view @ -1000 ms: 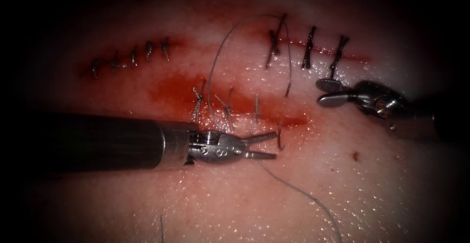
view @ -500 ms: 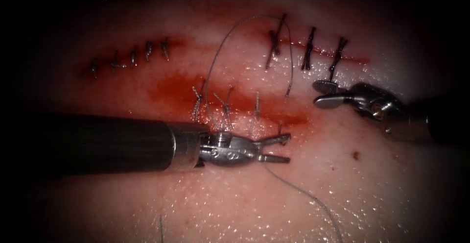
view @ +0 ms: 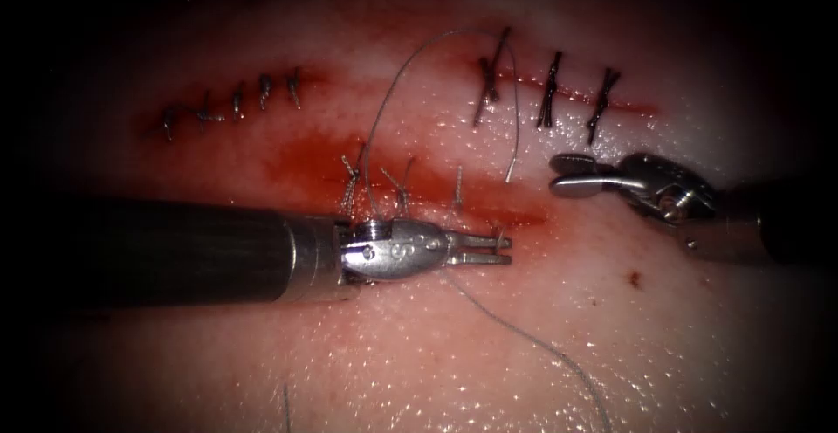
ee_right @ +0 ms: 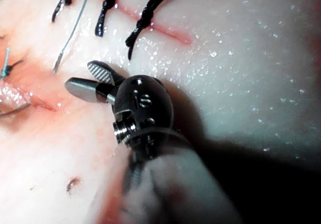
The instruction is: Wound Closure
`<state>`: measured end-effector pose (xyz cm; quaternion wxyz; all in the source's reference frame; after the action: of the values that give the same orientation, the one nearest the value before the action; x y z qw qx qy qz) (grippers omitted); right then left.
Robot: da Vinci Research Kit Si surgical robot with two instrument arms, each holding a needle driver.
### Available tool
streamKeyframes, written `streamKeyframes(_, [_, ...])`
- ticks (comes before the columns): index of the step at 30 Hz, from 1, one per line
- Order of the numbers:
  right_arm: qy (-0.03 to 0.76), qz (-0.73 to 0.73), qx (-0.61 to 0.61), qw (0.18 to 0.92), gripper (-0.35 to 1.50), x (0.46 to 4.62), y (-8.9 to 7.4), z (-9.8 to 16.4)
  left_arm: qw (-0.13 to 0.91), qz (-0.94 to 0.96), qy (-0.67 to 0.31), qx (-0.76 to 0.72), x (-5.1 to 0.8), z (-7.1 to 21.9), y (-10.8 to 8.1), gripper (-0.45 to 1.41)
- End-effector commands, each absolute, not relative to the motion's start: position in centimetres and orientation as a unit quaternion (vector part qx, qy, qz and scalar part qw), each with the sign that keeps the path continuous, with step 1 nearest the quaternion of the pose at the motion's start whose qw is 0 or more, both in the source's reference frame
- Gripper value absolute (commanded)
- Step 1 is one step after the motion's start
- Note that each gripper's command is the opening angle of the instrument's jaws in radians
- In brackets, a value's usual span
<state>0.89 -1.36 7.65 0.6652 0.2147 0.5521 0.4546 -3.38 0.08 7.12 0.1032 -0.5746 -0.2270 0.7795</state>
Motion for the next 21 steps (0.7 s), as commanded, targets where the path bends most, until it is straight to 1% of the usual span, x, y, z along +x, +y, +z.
streamKeyframes(1, [0.547,0.428,0.194,0.692,0.17,0.93,-1.4,7.7,0.122,0.77,-0.257,-0.571,-3.41,7.1,0.0,-0.45])
streamKeyframes(4, [0.541,0.407,0.184,0.712,0.17,0.92,-1.4,7.7,0.15,0.754,-0.297,-0.566,-3.4,7.0,0.0,-0.45])
streamKeyframes(6, [0.534,0.38,0.171,0.735,0.36,0.92,-1.3,7.6,0.185,0.735,-0.344,-0.555,-3.42,6.8,0.0,-0.45])
streamKeyframes(7, [0.528,0.367,0.165,0.748,0.47,0.93,-1.3,7.6,0.214,0.72,-0.377,-0.542,-3.44,6.7,0.0,-0.45])
streamKeyframes(8, [0.527,0.362,0.163,0.752,0.54,0.93,-1.3,7.5,0.246,0.7,-0.418,-0.524,-3.48,6.7,0.0,-0.45])
streamKeyframes(9, [0.527,0.362,0.163,0.752,0.54,0.93,-1.3,7.5,0.246,0.7,-0.418,-0.524,-3.48,6.7,0.0,-0.45])
streamKeyframes(11, [0.528,0.357,0.165,0.752,0.54,0.94,-1.3,7.5,0.273,0.678,-0.462,-0.503,-3.51,6.6,0.0,-0.45])
streamKeyframes(13, [0.528,0.357,0.165,0.752,0.54,0.95,-1.3,7.5,0.279,0.673,-0.472,-0.497,-3.53,6.5,0.0,-0.45])
streamKeyframes(14, [0.528,0.356,0.167,0.752,0.54,0.97,-1.3,7.5,0.29,0.658,-0.494,-0.488,-3.54,6.4,0.0,-0.45])
streamKeyframes(20, [0.529,0.338,0.186,0.756,0.56,1.02,-1.4,7.4,0.291,0.646,-0.505,-0.493,-3.47,6.2,-0.1,-0.45])
streamKeyframes(21, [0.532,0.328,0.2,0.755,0.51,1.04,-1.4,7.4,0.274,0.651,-0.486,-0.514,-3.43,6.0,-0.1,-0.45])
